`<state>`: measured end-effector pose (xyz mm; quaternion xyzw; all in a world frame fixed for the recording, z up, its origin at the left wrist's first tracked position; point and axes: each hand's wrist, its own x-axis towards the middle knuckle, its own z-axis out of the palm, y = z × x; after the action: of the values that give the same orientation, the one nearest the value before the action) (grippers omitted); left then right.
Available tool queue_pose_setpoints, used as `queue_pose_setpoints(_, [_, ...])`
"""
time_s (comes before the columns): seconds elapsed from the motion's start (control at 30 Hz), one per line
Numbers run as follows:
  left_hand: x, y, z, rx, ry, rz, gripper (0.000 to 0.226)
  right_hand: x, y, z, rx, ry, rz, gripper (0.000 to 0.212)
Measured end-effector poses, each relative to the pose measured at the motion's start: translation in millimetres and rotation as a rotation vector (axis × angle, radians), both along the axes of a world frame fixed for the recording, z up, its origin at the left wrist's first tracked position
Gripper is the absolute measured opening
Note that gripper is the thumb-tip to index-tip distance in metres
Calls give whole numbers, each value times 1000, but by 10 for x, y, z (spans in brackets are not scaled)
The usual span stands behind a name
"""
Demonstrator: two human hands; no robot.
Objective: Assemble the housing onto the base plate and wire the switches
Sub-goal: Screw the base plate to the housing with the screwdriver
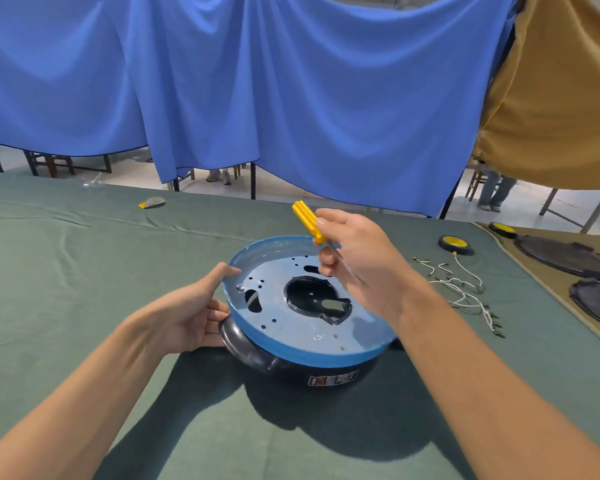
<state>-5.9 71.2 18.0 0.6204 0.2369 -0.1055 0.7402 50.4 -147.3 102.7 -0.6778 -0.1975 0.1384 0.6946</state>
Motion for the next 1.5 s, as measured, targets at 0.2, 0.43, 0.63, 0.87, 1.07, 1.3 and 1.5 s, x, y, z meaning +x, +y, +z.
queue_pose_setpoints(0.2, [30, -22, -59, -27, -27, -48, 73, -5, 313, -114, -94, -74, 27, 25])
queue_pose_setpoints(0.43, [17, 70, -124, -161, -55, -82, 77, 26, 484, -178, -182, -414, -124, 16])
queue_pose_setpoints(0.63, [28, 69, -124, -158, -37, -77, 76, 15, 449, -172, -314, -709, -116, 41])
queue_pose_setpoints(0.87, [34, 74, -139, -155, -37, -72, 68, 54, 410, -118, -272, -781, -144, 42])
queue_pose_setpoints(1.07, [14, 63, -128, -152, -41, -51, 65, 64, 436, -155, -294, -807, -114, 43])
queue_pose_setpoints(1.3, [0, 38, -114, -142, -43, -35, 64, 72, 434, -174, -333, -807, -94, 42])
queue_pose_setpoints(1.5, [2, 25, -106, -135, -41, -29, 64, 65, 426, -166, -385, -848, -86, 40])
